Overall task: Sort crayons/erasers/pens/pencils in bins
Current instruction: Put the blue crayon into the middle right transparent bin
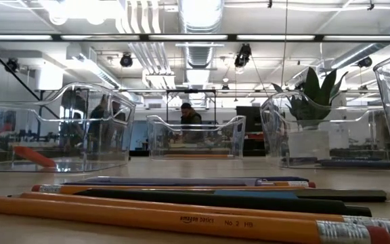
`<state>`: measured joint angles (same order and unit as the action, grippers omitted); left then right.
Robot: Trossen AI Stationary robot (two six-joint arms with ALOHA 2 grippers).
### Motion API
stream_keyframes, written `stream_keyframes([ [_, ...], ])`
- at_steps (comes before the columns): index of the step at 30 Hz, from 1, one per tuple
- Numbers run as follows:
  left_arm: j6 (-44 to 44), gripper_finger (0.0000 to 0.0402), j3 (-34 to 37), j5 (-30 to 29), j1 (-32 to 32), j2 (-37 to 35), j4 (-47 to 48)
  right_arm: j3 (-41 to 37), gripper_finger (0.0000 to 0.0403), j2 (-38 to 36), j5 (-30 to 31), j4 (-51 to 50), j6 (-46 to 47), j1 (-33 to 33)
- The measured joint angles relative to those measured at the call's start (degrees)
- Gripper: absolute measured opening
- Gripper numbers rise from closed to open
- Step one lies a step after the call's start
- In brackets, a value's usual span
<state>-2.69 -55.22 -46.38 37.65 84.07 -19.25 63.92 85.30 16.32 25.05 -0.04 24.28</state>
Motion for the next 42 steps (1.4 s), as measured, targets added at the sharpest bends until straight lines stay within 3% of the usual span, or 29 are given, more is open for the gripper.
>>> stream_keyframes([
  [10, 0.1, 0.0011, 0.2, -0.3, -1.3, 0.0, -1.0, 11.4, 0.0195, 7.6, -0.2, -12.1, -1.0, -0.3],
  [17, -0.1, 0.0011, 0.6, -0.3, -1.2, 0.0, -1.1, 17.5, 0.0157, 9.5, -0.2, -20.3, -1.1, -0.3],
  [30, -0.1, 0.0011, 0.8, 0.1, -1.2, 0.0, -1.3, 17.0, 0.0021, 7.9, 0.0, -23.3, -1.3, -0.4],
  [42, 0.0, 0.0009, 0.8, -0.4, -1.3, 0.0, -3.2, 16.4, 0.0010, 5.4, 0.2, -26.9, -0.6, -0.3],
])
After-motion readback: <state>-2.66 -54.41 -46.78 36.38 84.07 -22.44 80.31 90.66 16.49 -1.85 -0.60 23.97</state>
